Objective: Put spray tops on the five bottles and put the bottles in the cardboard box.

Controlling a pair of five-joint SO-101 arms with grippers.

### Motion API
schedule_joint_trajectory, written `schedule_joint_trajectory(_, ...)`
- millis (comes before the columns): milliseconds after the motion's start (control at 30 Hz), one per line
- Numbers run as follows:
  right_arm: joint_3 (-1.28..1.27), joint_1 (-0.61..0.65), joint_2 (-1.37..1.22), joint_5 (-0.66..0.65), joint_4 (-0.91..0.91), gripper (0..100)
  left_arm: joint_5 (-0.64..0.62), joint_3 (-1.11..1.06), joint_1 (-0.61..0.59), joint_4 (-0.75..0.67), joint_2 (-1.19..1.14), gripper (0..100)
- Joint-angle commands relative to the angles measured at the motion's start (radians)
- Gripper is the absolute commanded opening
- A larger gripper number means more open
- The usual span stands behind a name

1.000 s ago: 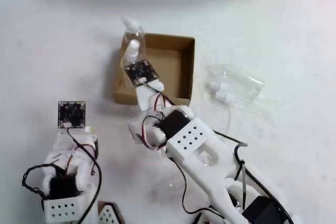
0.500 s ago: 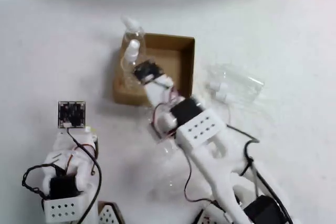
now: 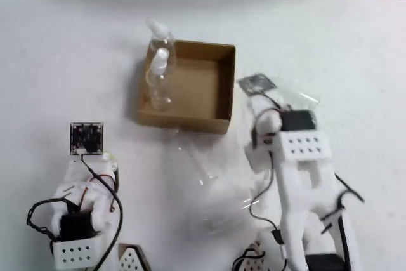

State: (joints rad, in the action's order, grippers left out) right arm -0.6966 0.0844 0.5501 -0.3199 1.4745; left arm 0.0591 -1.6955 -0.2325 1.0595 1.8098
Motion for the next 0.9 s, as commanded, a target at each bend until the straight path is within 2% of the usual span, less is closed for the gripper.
schedule_joint_trajectory(0, -0.094, -0.119, 0.111, -0.014, -0.067, 1.8, 0.009, 0.003, -0.01, -0.009, 0.019, 3)
schedule_joint_trajectory(67, -0.155, -0.196, 0.14, -0.055, -0.133, 1.7, 0.005, 0.003, -0.007, -0.011, 0.019, 3)
schedule_joint_trajectory(200, -0.302, -0.312, 0.151, -0.224, -0.243, 1.7, 0.002, 0.006, -0.007, -0.012, 0.019, 3)
schedule_joint_trajectory(333, -0.407, -0.423, 0.153, -0.316, -0.32, 1.7, 0.0, 0.009, -0.005, -0.012, 0.019, 3)
schedule_joint_trajectory(467, -0.485, -0.443, 0.163, -0.328, -0.406, 1.7, 0.0, 0.009, -0.002, -0.012, 0.019, 3)
schedule_joint_trajectory(733, -0.503, -0.444, 0.168, -0.37, -0.423, 1.6, 0.0, 0.021, 0.059, -0.009, 0.019, 3)
schedule_joint_trajectory(867, -0.512, -0.44, 0.166, -0.381, -0.424, 1.6, -0.002, 0.106, 0.061, 0.005, 0.016, 3)
